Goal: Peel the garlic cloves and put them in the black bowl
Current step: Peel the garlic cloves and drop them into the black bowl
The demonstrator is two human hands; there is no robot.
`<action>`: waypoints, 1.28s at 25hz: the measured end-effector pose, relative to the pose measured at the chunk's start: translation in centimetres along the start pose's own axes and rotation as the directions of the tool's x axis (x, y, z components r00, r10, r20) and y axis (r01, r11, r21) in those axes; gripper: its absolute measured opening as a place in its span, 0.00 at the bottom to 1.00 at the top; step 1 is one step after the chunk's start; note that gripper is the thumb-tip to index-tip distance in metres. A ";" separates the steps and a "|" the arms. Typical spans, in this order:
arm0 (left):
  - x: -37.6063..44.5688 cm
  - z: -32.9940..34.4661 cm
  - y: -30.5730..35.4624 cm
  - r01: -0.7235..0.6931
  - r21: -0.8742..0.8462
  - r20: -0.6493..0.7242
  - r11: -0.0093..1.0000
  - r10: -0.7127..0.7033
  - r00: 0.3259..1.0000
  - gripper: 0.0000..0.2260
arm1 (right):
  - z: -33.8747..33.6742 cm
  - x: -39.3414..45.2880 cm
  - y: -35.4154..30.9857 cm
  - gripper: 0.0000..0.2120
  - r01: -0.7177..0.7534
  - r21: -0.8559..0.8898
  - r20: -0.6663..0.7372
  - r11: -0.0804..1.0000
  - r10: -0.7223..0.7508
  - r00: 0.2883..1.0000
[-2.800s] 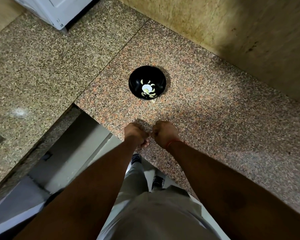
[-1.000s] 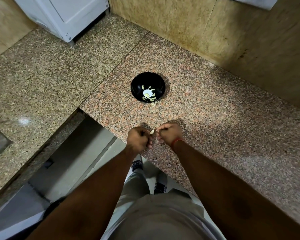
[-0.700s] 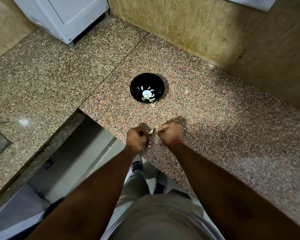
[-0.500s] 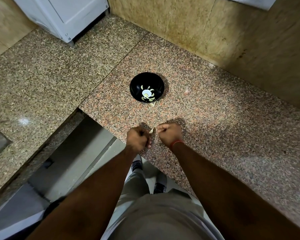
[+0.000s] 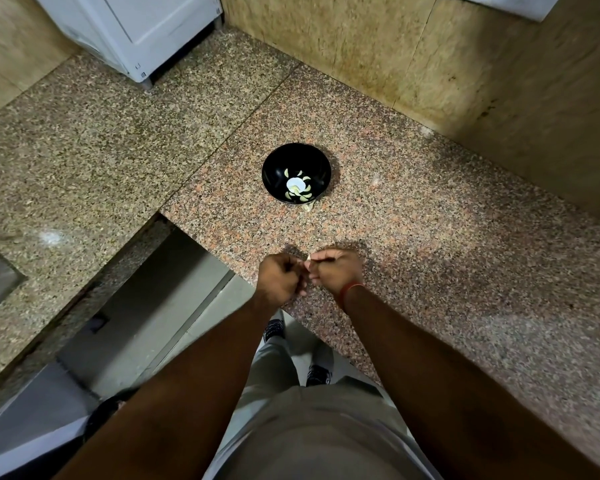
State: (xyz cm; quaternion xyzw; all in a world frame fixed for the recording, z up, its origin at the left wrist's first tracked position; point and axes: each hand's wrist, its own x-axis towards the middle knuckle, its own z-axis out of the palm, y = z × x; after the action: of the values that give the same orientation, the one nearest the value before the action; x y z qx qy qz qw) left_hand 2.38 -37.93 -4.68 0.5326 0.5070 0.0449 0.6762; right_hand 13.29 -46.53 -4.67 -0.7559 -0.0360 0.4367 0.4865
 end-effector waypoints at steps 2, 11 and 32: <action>-0.2 -0.2 -0.1 0.000 -0.030 0.020 1.000 0.001 1.000 0.06 | 0.0 -0.1 0.0 0.08 -0.056 0.075 0.000 0.996 0.057 0.998; -0.3 -0.6 -0.6 -0.083 0.104 0.049 0.991 0.079 0.996 0.05 | 0.0 0.2 1.0 0.08 -0.210 0.226 0.069 0.951 0.200 0.977; -0.3 -0.4 -0.9 -0.233 0.443 0.047 0.865 0.238 0.970 0.05 | 0.1 -0.8 0.5 0.07 -0.162 0.287 0.078 0.944 0.146 0.986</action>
State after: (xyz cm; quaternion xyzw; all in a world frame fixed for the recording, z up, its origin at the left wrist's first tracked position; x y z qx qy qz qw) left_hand 1.48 -38.21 -5.16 0.7308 0.4381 0.0122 0.5233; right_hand 12.48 -47.12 -4.59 -0.6636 0.0745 0.4947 0.5562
